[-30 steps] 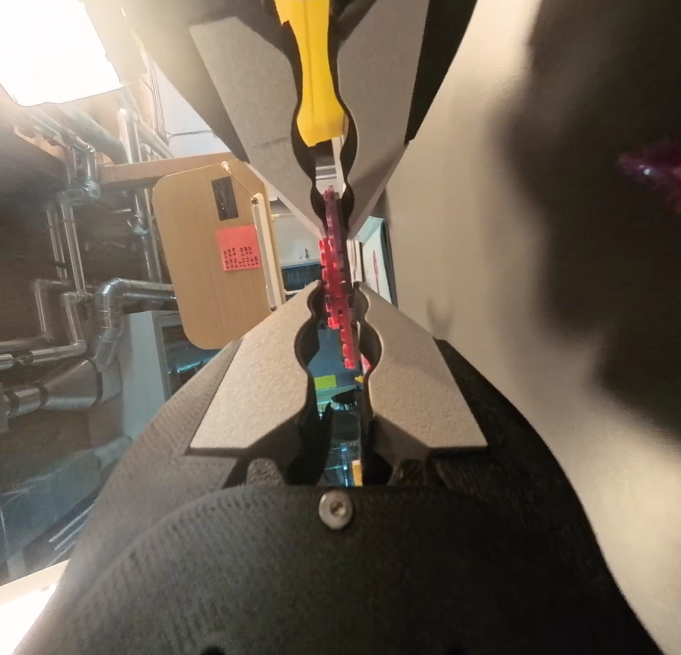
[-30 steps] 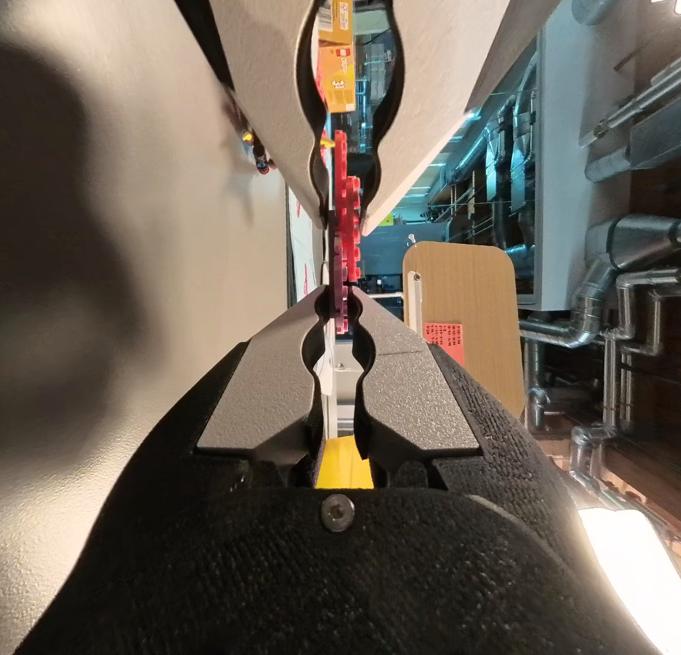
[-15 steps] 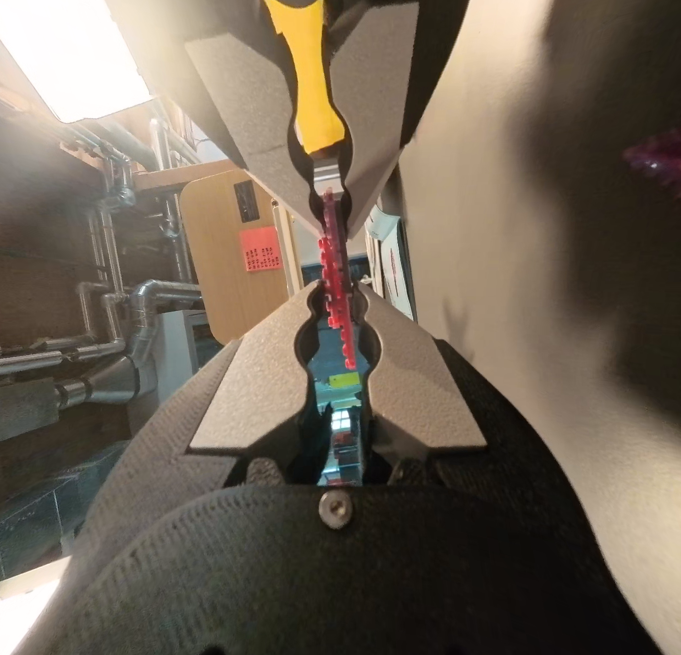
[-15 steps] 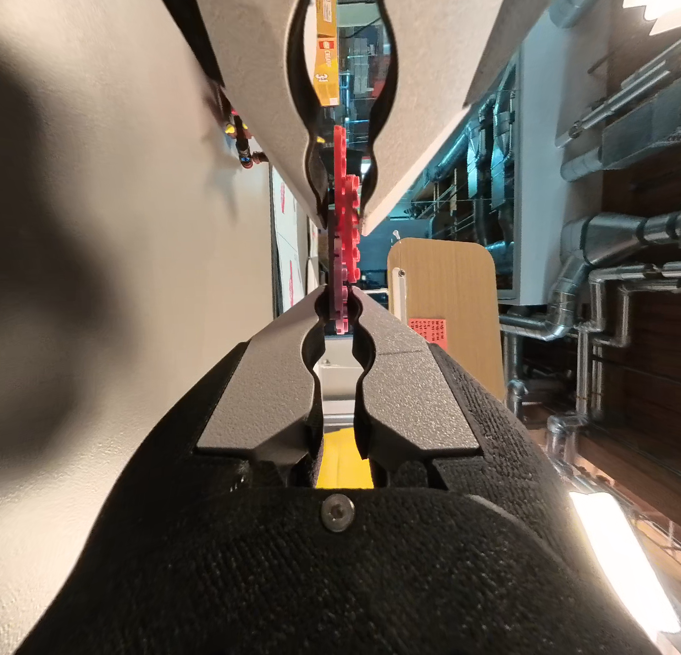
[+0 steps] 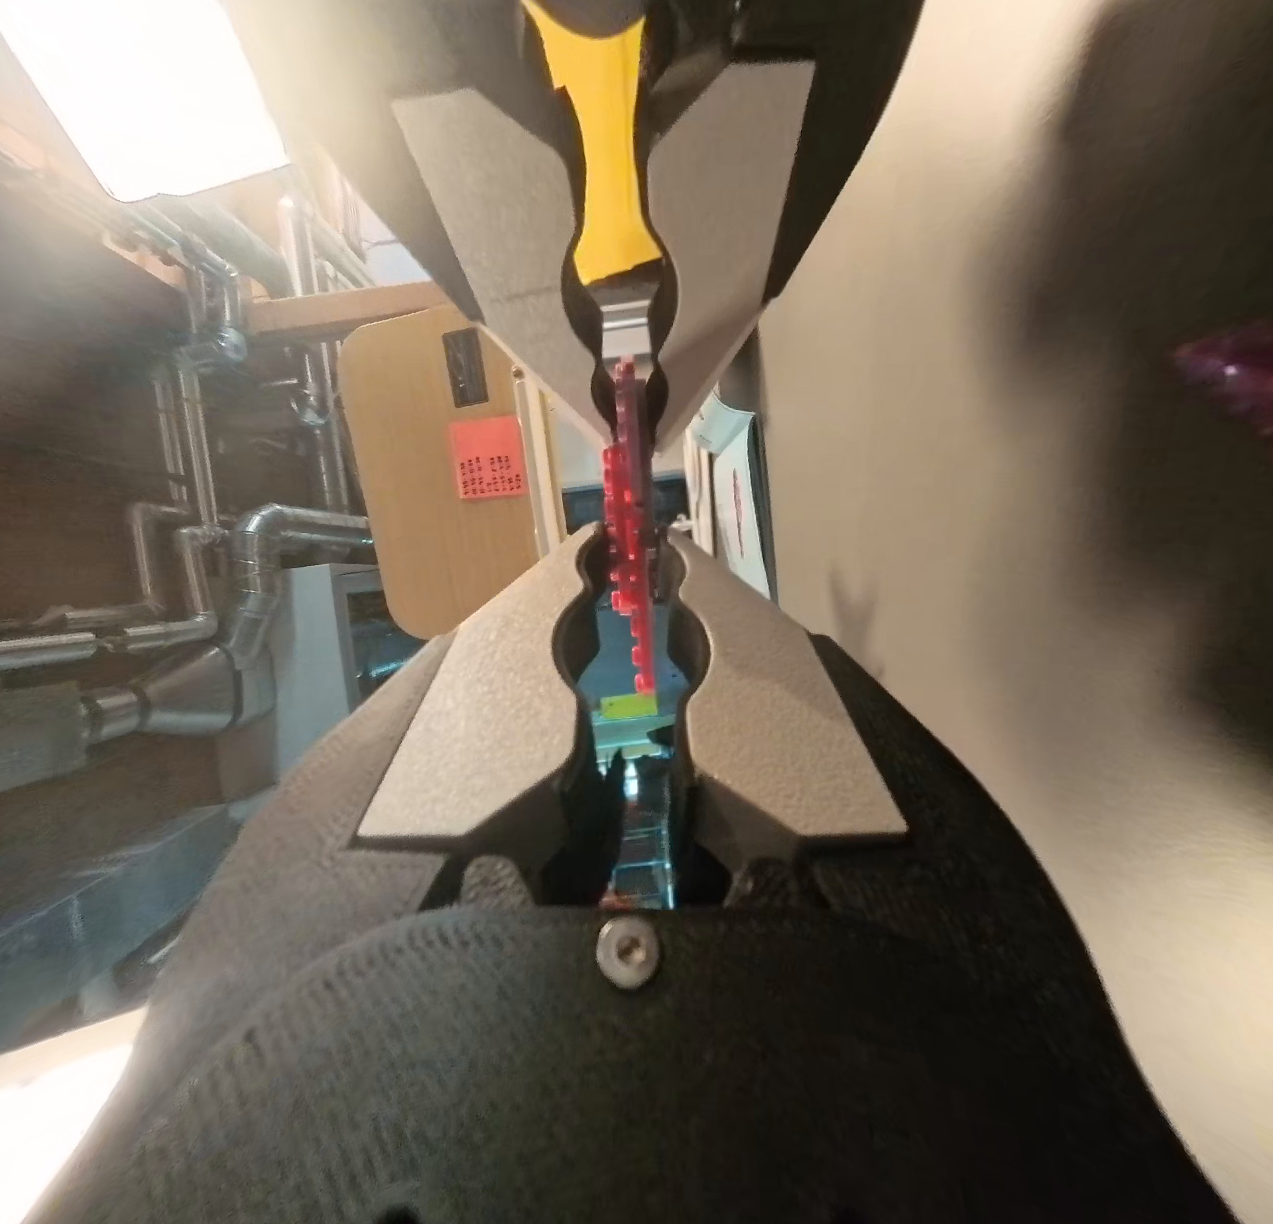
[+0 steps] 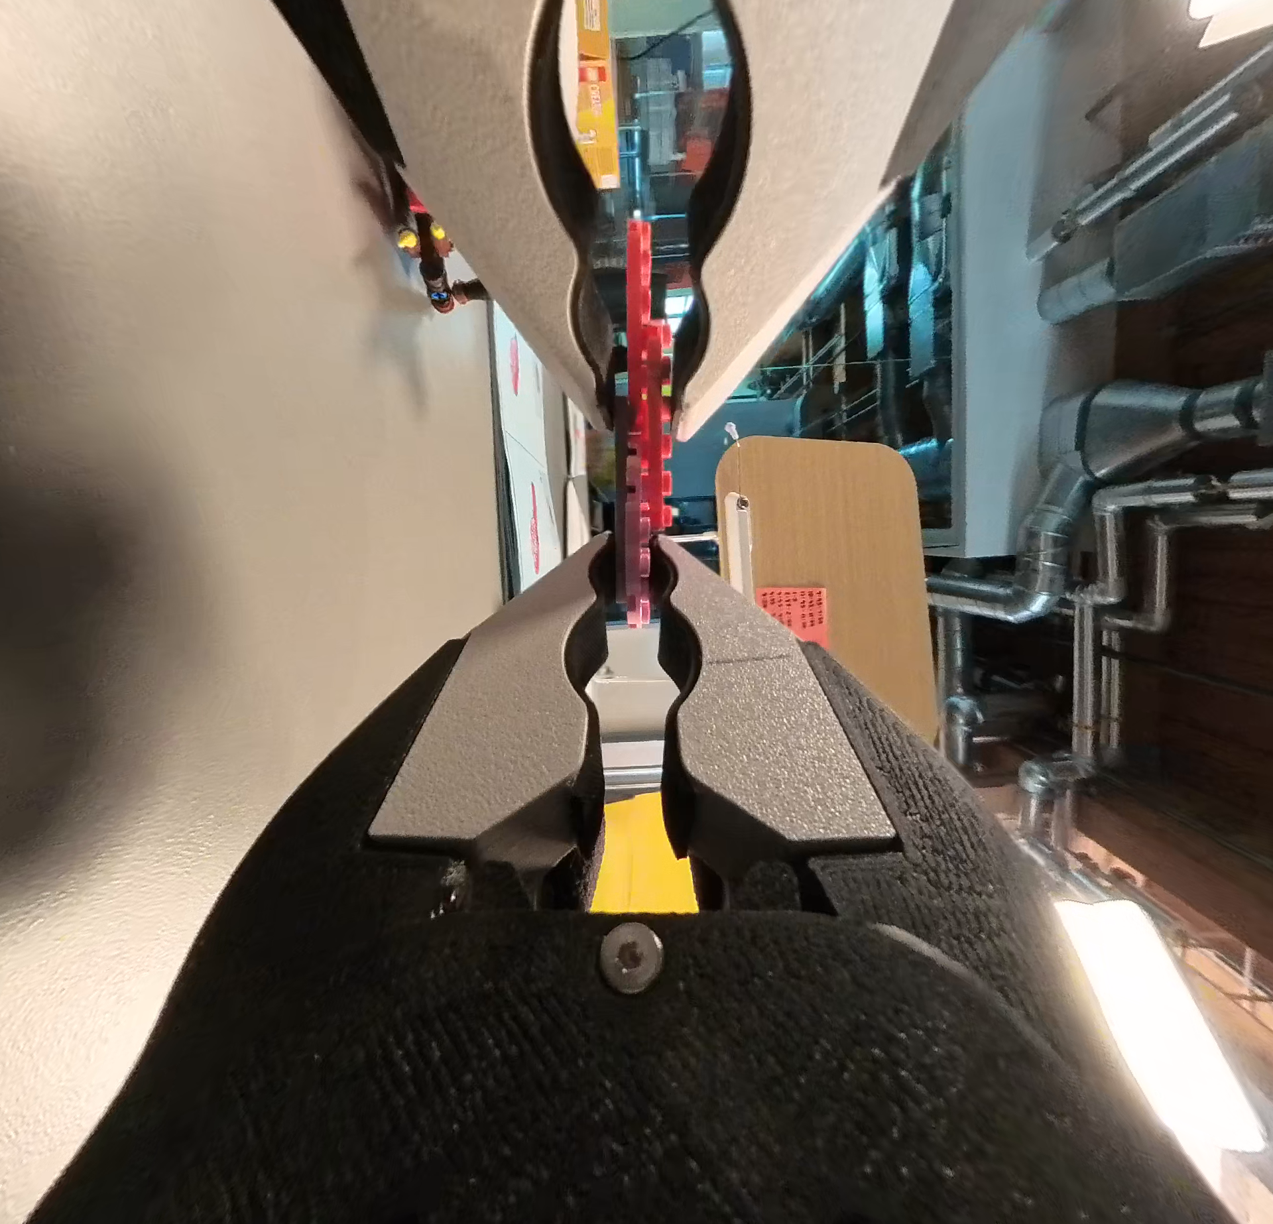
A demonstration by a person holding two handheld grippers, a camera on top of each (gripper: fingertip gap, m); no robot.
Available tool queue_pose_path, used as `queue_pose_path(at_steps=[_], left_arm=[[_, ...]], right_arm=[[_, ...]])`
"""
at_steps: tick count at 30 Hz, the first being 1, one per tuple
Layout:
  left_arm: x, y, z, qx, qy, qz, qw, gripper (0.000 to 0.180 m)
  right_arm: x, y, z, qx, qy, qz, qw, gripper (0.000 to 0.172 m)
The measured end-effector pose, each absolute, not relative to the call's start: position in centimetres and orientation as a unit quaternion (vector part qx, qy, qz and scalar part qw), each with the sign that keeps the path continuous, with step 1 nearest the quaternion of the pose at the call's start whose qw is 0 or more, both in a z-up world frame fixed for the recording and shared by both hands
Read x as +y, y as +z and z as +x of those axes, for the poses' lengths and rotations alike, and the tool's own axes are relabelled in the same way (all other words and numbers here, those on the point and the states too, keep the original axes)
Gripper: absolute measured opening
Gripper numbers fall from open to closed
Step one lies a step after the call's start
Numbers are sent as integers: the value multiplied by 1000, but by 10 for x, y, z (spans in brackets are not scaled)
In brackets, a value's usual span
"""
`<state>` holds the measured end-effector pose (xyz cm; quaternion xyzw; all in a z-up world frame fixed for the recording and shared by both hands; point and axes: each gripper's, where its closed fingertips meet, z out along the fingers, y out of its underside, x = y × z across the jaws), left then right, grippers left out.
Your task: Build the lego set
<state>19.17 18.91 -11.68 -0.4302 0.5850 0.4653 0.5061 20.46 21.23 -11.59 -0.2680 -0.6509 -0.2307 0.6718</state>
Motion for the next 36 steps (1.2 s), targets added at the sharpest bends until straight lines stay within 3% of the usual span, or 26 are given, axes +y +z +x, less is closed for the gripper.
queue_pose_path(at_steps=[12, 17, 26, 36], left_arm=[[194, -128, 186, 601, 412, -458, 509, 12], [199, -140, 180, 603, 393, -488, 494, 12], [194, -141, 188, 601, 355, -500, 512, 12], [193, -145, 189, 613, 378, -462, 518, 15]], right_arm=[[212, -130, 201, -671, -174, -305, 653, 7], [207, -127, 199, -668, -130, -309, 664, 39], [200, -138, 194, -693, -164, -259, 653, 13], [201, -141, 194, -702, -184, -250, 641, 10]])
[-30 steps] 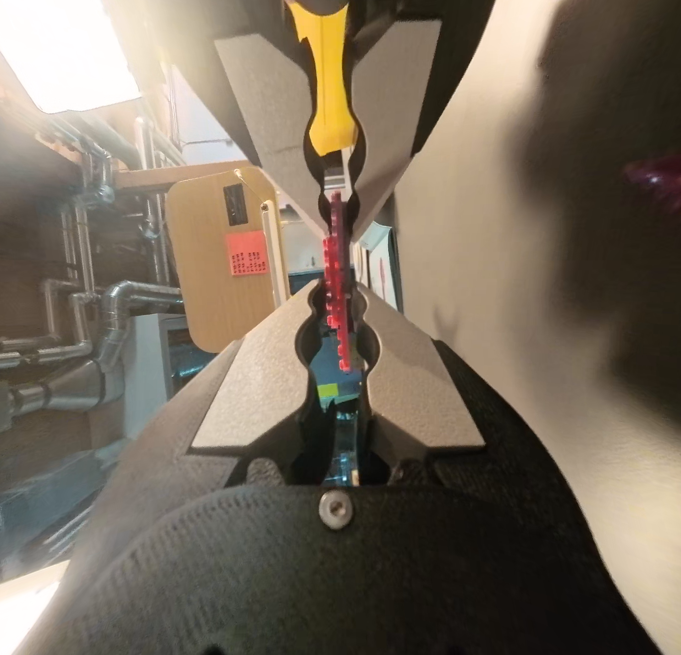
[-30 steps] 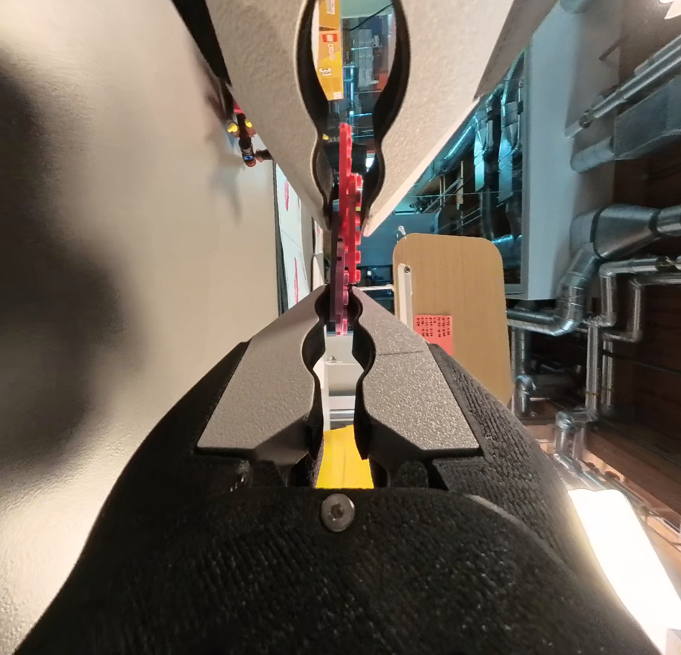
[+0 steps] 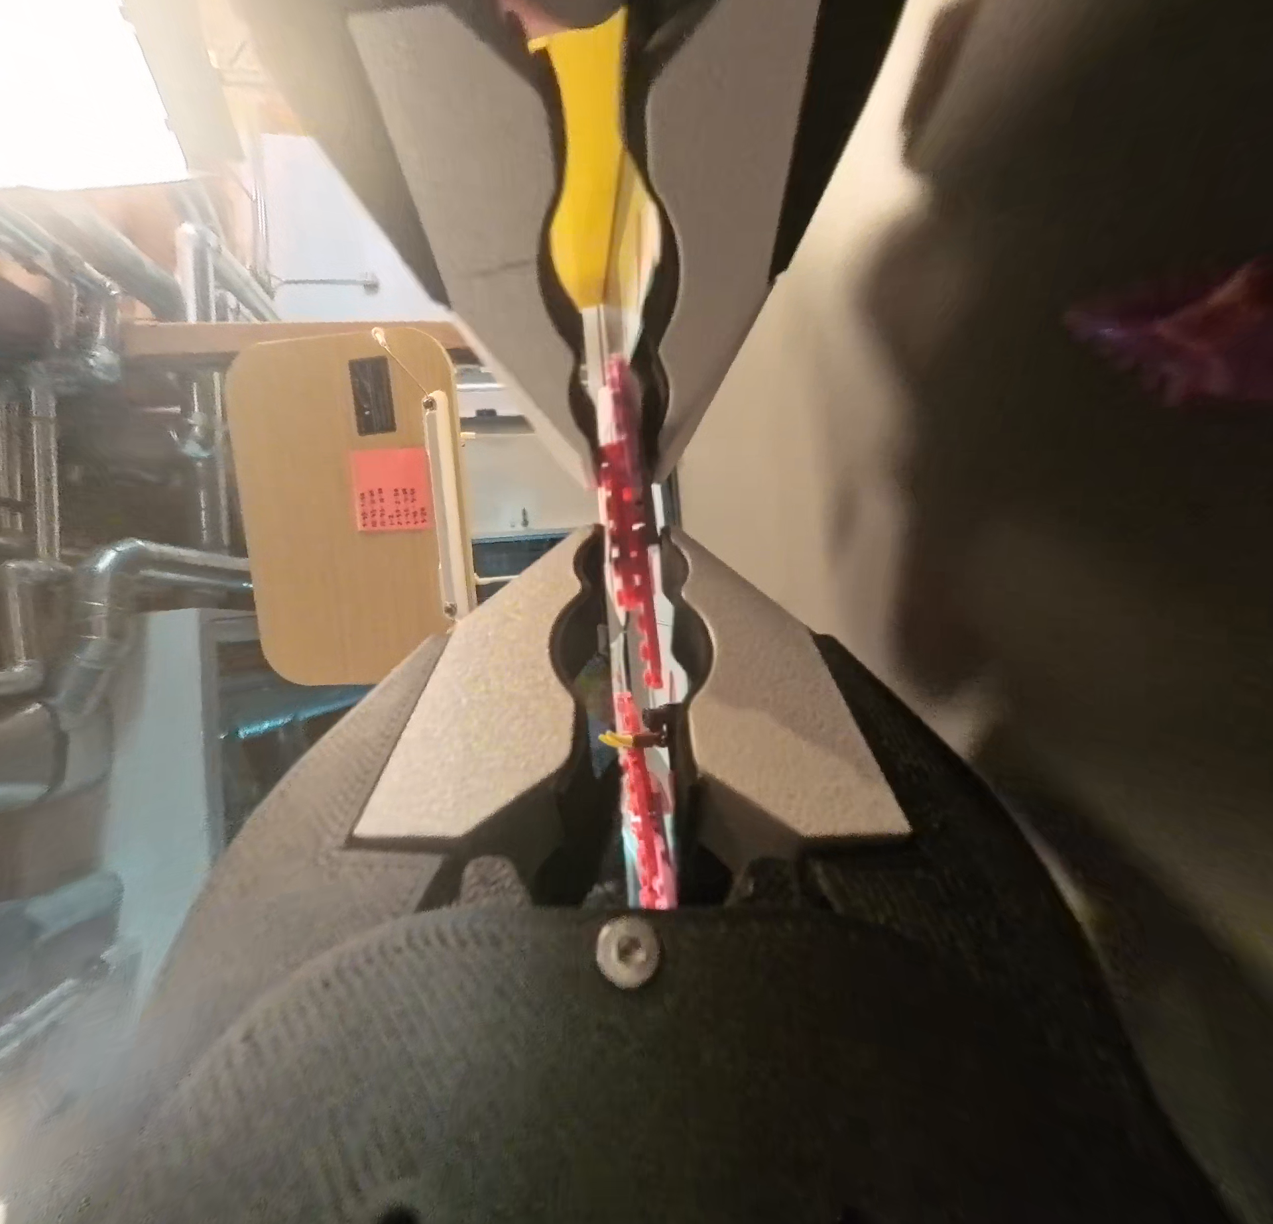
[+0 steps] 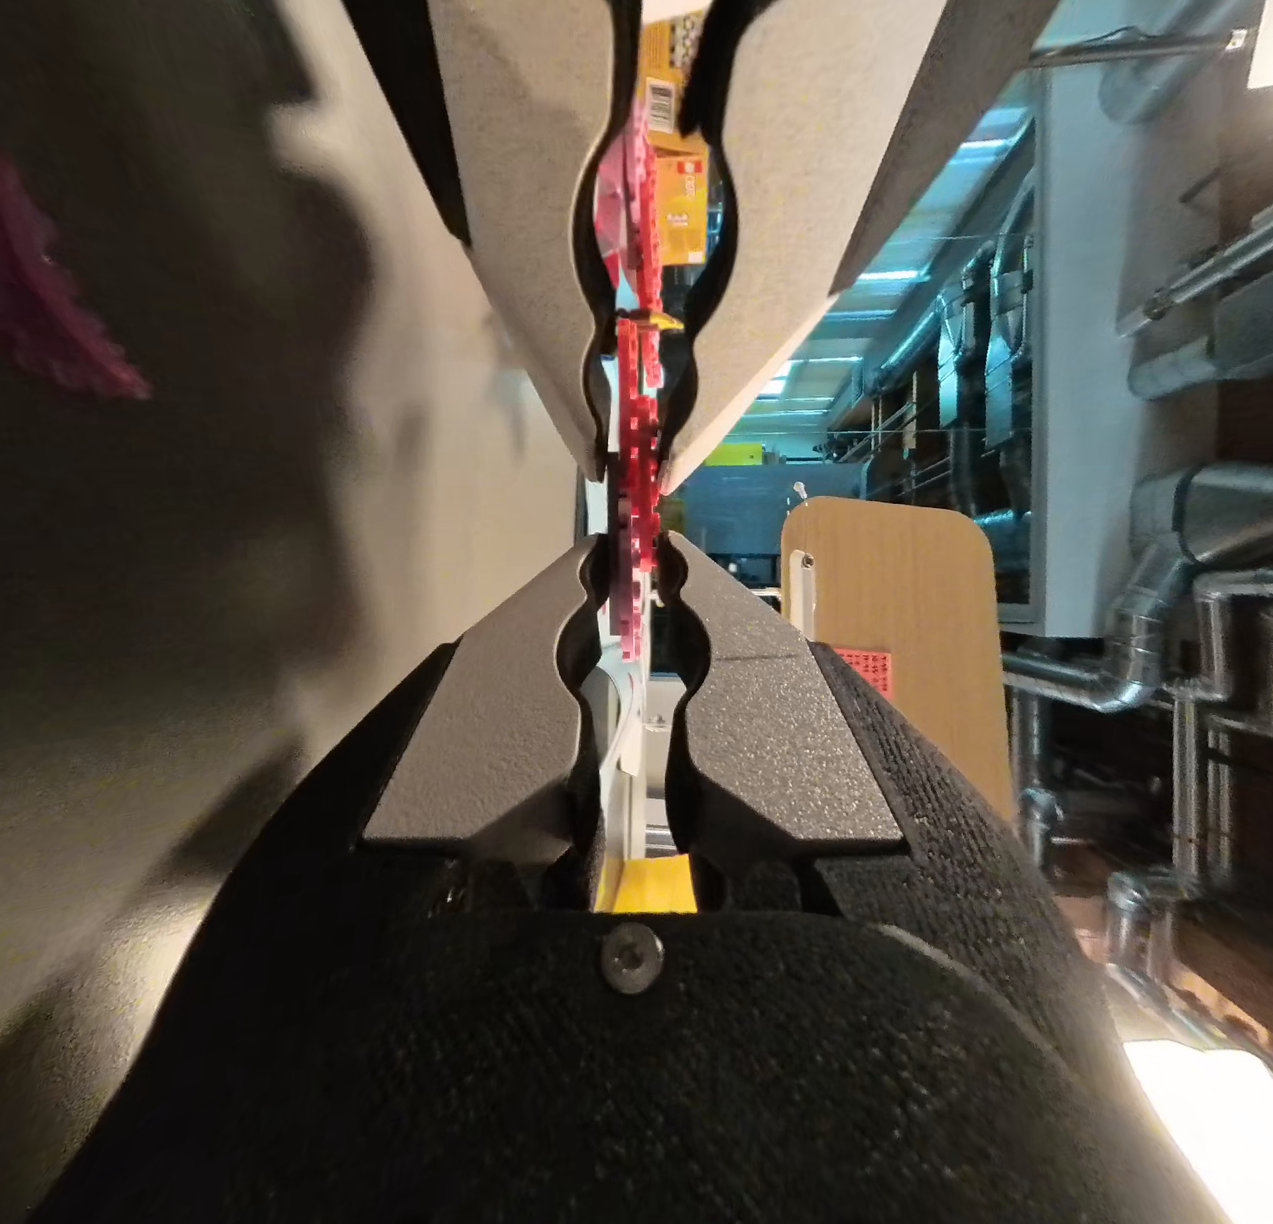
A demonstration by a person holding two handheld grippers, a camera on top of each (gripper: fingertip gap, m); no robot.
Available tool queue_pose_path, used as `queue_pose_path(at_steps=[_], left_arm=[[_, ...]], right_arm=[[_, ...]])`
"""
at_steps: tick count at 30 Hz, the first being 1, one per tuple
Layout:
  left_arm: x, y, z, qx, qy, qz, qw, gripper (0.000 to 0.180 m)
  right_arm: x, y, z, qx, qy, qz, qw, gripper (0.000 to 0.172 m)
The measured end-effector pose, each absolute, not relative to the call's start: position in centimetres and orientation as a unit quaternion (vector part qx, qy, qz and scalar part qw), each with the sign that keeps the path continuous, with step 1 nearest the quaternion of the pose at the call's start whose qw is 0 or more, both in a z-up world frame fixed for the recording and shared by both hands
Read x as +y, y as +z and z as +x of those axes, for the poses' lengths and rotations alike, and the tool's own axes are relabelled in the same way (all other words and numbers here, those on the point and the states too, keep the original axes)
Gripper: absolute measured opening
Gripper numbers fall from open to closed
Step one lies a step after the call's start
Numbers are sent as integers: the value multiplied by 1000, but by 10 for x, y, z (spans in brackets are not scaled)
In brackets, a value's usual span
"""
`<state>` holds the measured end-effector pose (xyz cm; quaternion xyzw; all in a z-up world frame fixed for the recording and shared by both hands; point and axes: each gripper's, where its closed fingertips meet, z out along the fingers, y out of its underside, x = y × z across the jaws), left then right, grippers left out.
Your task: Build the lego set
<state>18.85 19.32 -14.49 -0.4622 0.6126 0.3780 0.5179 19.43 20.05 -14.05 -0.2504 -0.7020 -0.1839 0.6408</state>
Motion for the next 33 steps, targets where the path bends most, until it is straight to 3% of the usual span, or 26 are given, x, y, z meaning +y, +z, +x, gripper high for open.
queue_pose_path(at_steps=[3, 7, 11, 26, 29, 33], left_arm=[[198, -145, 179, 596, 364, -497, 515, 37], [201, -141, 175, 615, 422, -435, 505, 10], [201, -141, 176, 626, 472, -385, 487, 10], [200, -135, 178, 610, 401, -436, 526, 7], [189, -113, 191, 592, 459, -338, 570, 24], [167, -98, 212, 579, 504, -217, 603, 0]], right_arm=[[207, -144, 197, -703, -182, -267, 633, 11], [208, -140, 197, -696, -176, -274, 640, 11], [208, -139, 197, -695, -181, -270, 641, 10], [211, -135, 196, -688, -194, -265, 647, 10], [211, -122, 198, -661, -208, -247, 677, 10], [206, -108, 199, -635, -217, -218, 709, 11]])
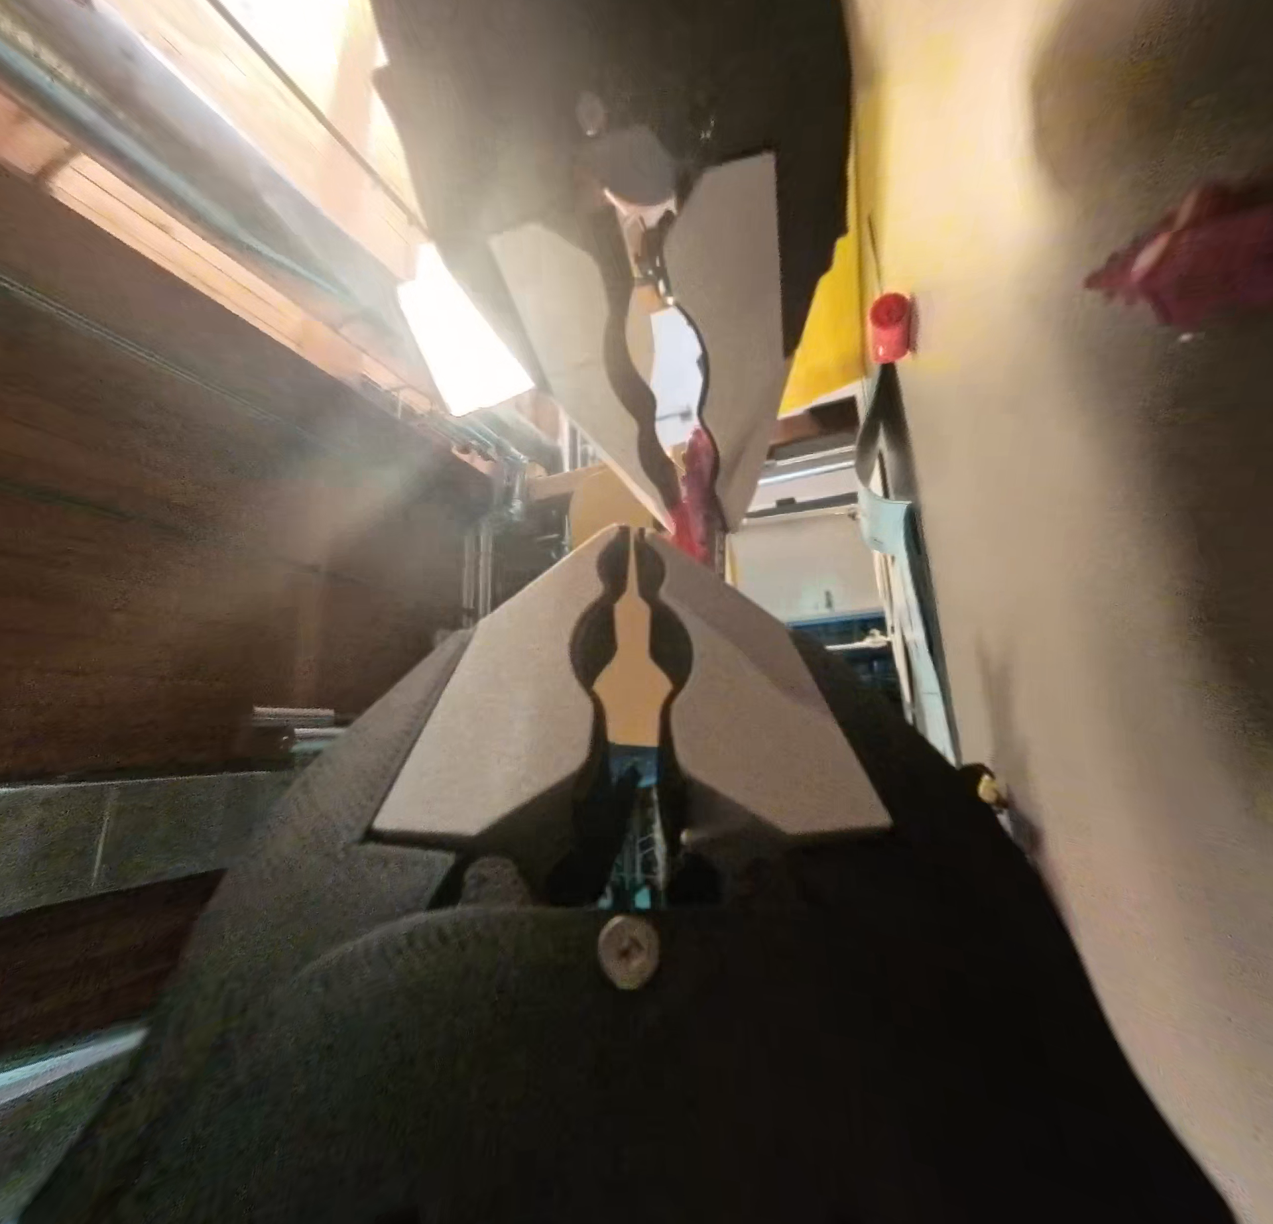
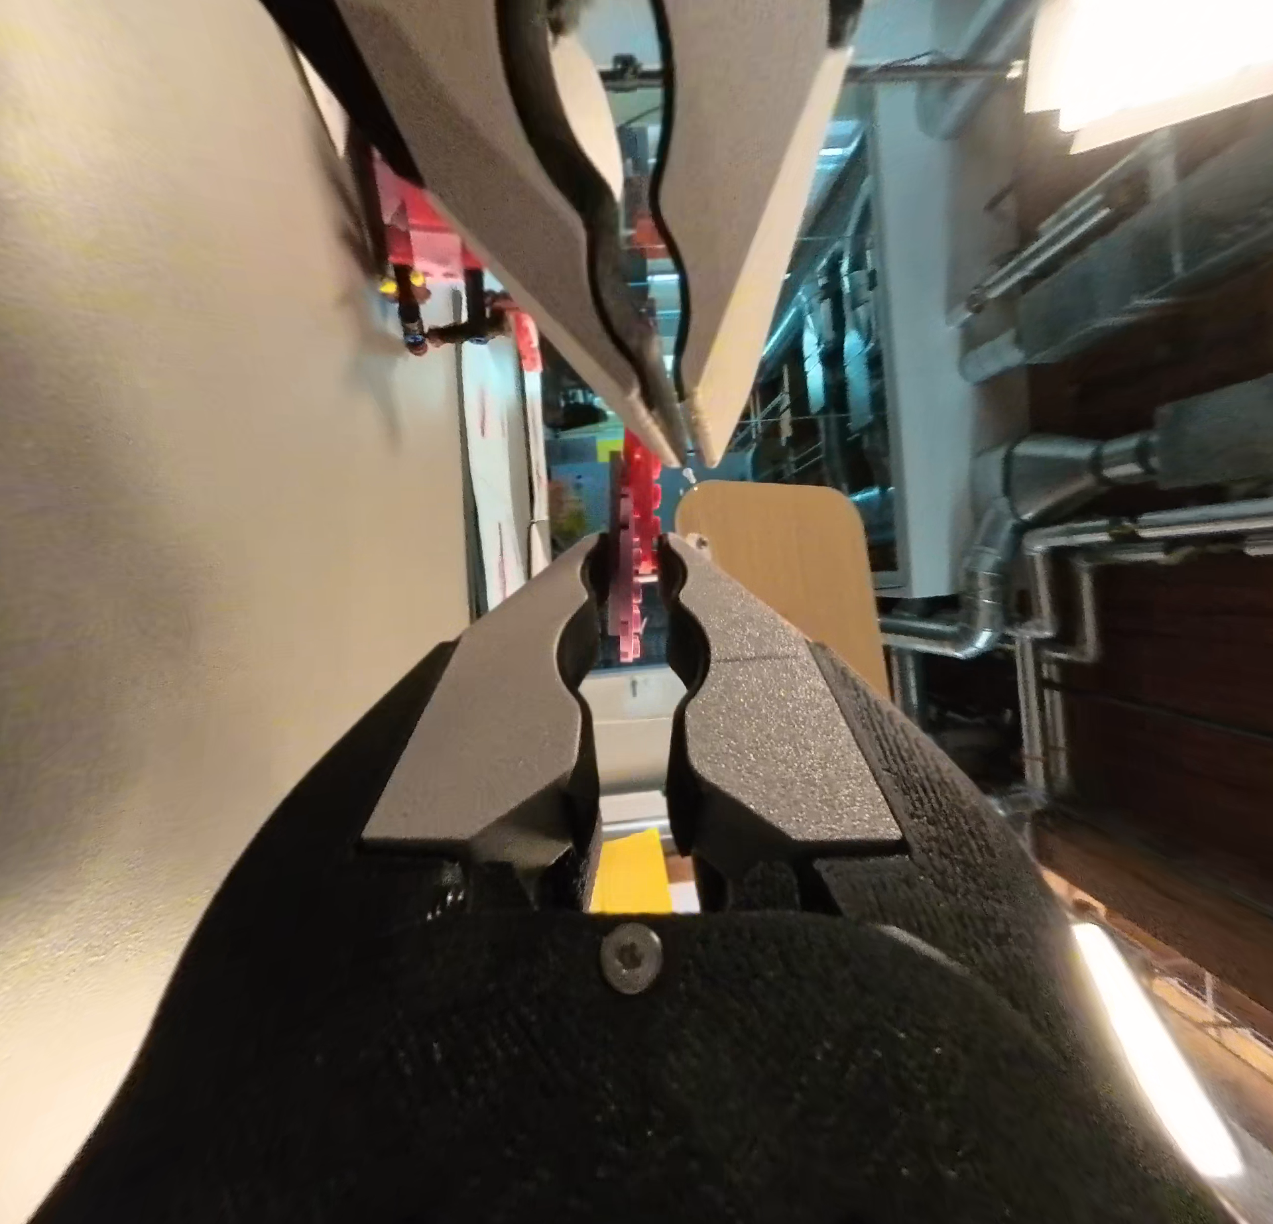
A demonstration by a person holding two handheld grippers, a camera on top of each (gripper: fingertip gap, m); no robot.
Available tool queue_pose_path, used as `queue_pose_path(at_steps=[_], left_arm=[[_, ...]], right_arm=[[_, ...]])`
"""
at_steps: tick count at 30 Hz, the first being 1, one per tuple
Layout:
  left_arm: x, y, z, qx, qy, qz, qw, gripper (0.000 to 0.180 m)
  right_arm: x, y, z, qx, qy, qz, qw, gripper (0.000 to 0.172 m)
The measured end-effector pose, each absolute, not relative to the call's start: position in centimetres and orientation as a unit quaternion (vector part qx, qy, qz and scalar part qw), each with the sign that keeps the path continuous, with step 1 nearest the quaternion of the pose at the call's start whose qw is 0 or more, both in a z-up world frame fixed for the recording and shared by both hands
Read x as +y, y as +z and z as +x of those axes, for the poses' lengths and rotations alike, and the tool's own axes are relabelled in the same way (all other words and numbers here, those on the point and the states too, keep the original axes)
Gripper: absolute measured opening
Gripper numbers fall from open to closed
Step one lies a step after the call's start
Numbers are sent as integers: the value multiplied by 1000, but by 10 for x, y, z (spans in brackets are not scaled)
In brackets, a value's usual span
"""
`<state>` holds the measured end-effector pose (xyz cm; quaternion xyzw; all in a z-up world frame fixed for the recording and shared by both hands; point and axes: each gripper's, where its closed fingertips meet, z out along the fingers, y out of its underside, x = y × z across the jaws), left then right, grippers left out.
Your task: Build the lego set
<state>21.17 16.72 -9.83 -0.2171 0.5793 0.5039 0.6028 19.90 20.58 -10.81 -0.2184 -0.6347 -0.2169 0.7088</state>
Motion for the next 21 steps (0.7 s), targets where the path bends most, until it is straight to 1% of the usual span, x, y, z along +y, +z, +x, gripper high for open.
queue_pose_path(at_steps=[4, 5, 8, 11, 12, 21], left_arm=[[171, -93, 206, 570, 491, -249, 610, 6], [174, -94, 203, 571, 485, -263, 607, 11], [178, -90, 198, 561, 492, -277, 606, 10], [179, -86, 196, 549, 517, -262, 602, 0], [180, -84, 194, 543, 528, -258, 600, 0], [187, -90, 189, 556, 513, -287, 588, 4]], right_arm=[[204, -106, 199, -630, -222, -207, 715, 10], [204, -106, 199, -629, -223, -206, 715, 10], [204, -106, 199, -629, -230, -202, 715, 10], [200, -104, 198, -627, -230, -192, 720, 10], [200, -104, 198, -625, -232, -188, 721, 10], [203, -110, 198, -638, -227, -199, 708, 10]])
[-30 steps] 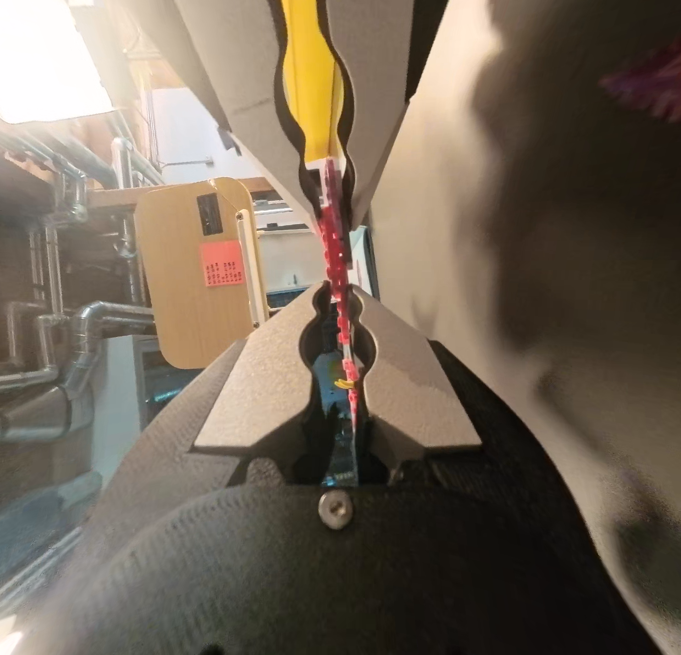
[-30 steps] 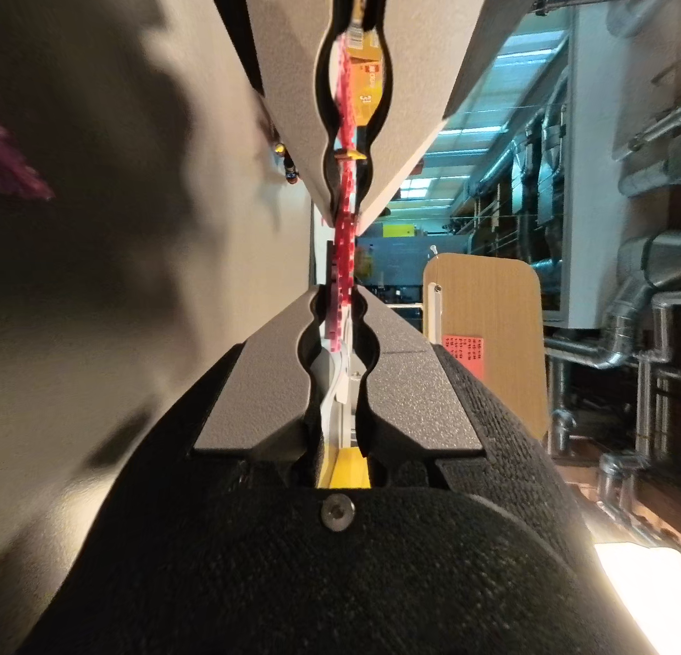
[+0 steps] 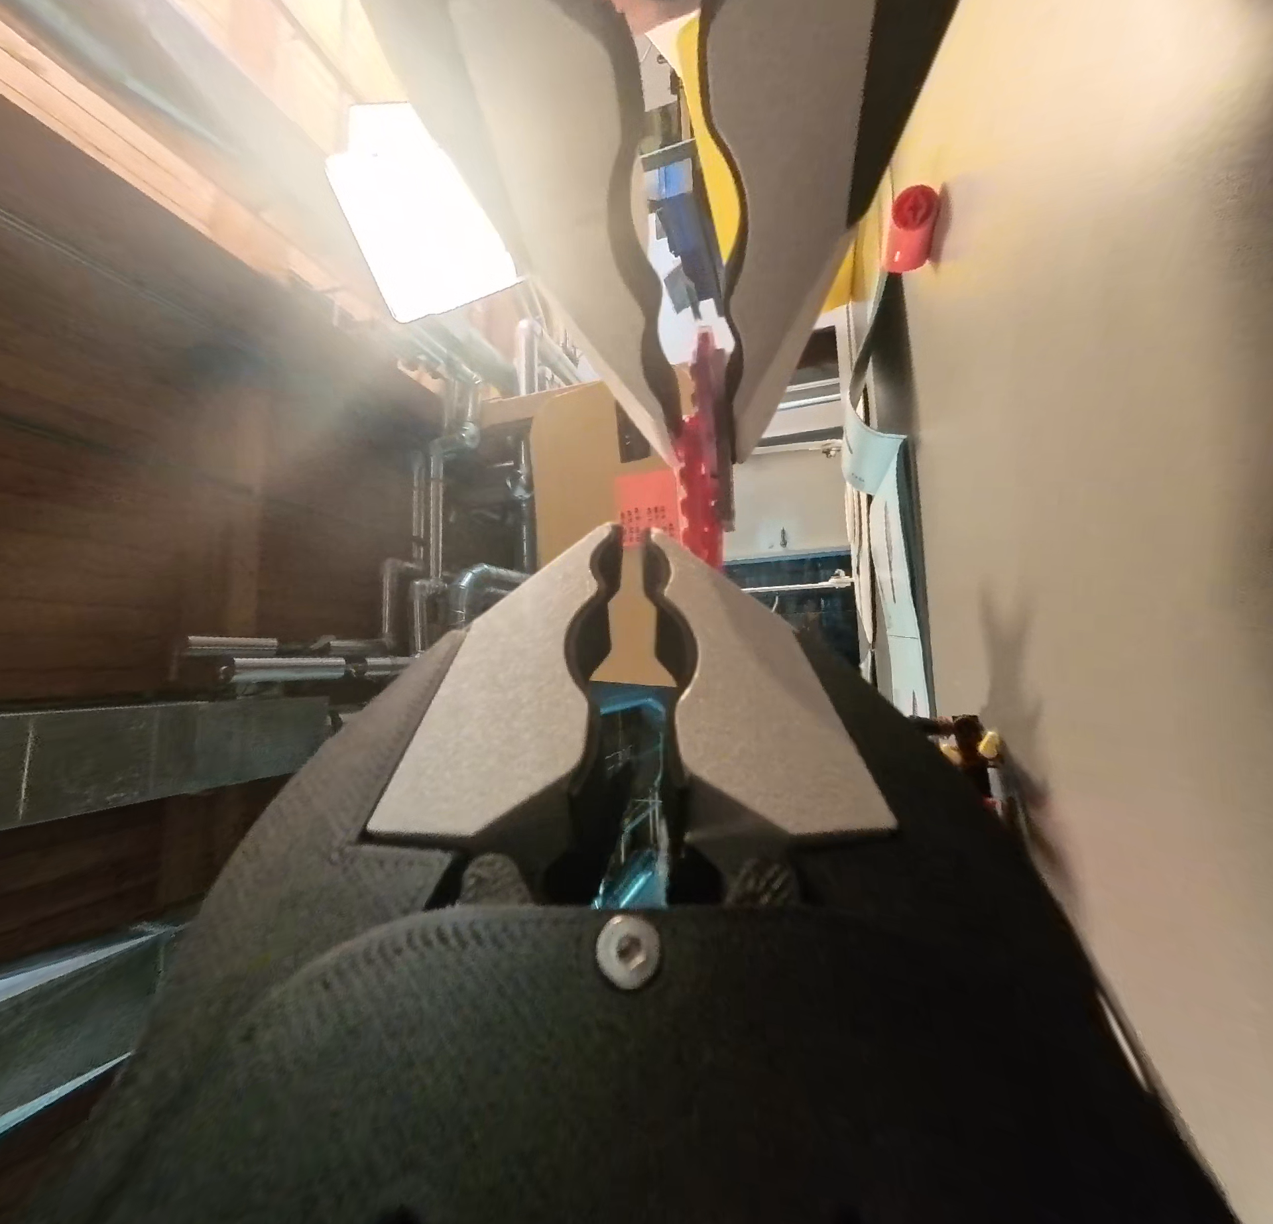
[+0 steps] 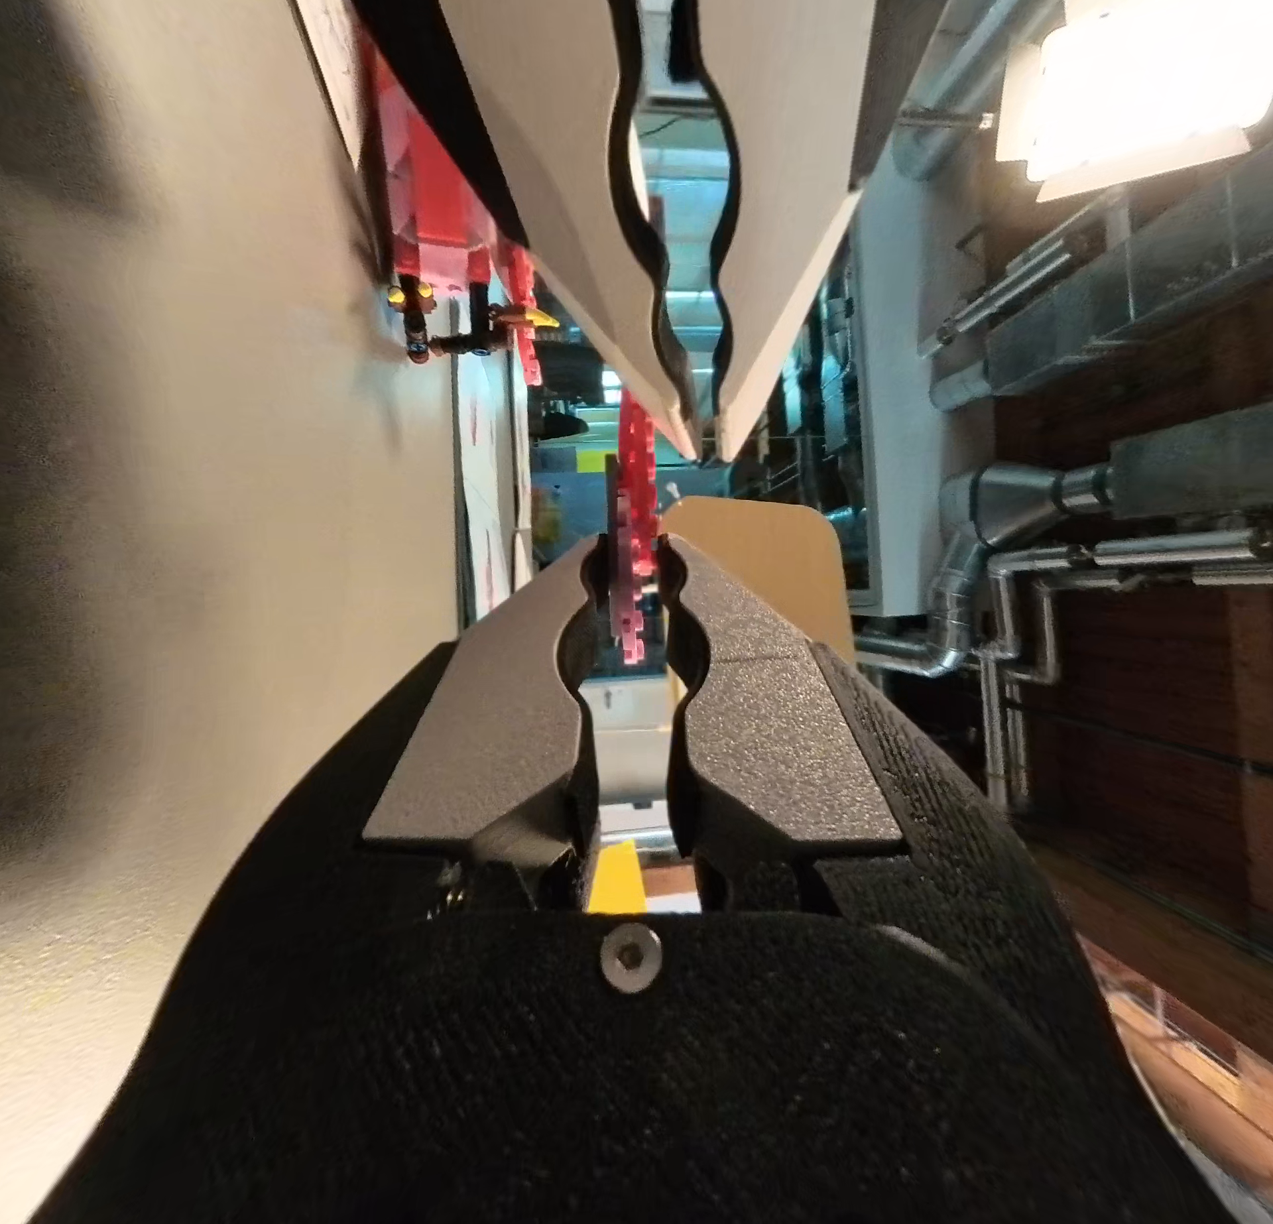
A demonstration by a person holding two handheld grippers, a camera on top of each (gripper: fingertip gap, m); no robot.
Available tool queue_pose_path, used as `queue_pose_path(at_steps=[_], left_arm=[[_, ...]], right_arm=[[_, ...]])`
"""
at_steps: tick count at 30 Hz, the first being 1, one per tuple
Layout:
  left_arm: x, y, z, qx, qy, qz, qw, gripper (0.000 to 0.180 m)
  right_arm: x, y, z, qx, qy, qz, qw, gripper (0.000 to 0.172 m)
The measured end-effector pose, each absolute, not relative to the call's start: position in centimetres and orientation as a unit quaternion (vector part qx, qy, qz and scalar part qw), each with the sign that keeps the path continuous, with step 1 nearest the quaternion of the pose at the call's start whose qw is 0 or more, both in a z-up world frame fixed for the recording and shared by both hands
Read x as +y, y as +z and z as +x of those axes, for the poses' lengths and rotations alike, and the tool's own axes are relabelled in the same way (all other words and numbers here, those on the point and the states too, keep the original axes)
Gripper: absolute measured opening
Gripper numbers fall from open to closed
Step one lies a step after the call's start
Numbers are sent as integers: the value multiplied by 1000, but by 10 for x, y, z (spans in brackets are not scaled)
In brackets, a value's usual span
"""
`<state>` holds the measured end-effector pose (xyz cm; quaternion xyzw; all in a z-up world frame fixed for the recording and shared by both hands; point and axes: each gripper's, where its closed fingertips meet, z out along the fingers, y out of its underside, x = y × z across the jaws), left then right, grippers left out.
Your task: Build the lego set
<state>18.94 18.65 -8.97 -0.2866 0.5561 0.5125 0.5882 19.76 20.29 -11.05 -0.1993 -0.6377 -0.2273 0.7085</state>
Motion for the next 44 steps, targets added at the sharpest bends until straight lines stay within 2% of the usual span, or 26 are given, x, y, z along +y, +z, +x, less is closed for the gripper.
queue_pose_path(at_steps=[5, 8, 9, 12, 16, 19, 24, 34, 38, 39, 41, 44], left_arm=[[190, -103, 186, 580, 464, -342, 575, 32], [195, -107, 185, 580, 477, -352, 559, 38], [197, -108, 185, 580, 487, -346, 555, 37], [196, -106, 186, 579, 521, -306, 547, 19], [192, -104, 188, 584, 483, -326, 564, 11], [192, -108, 188, 593, 462, -348, 561, 11], [194, -112, 187, 595, 440, -375, 558, 10], [196, -124, 185, 610, 428, -395, 538, 11], [197, -114, 182, 591, 399, -425, 557, 11], [197, -111, 179, 581, 375, -448, 567, 11], [193, -105, 178, 566, 288, -492, 595, 11], [176, -98, 191, 547, 67, -557, 621, 10]], right_arm=[[220, -115, 204, -639, -223, -250, 692, 11], [212, -113, 200, -641, -222, -233, 697, 11], [208, -113, 198, -645, -218, -227, 697, 11], [200, -112, 195, -645, -198, -223, 704, 10], [195, -106, 196, -637, -155, -228, 720, 12], [193, -107, 194, -640, -144, -228, 720, 23], [193, -113, 193, -649, -188, -199, 710, 11], [196, -123, 192, -677, -184, -232, 674, 9], [191, -111, 192, -651, -90, -267, 705, 13], [190, -106, 194, -641, -52, -283, 711, 34], [184, -94, 197, -624, 70, -326, 707, 55], [160, -70, 207, -595, 298, -345, 661, 56]])
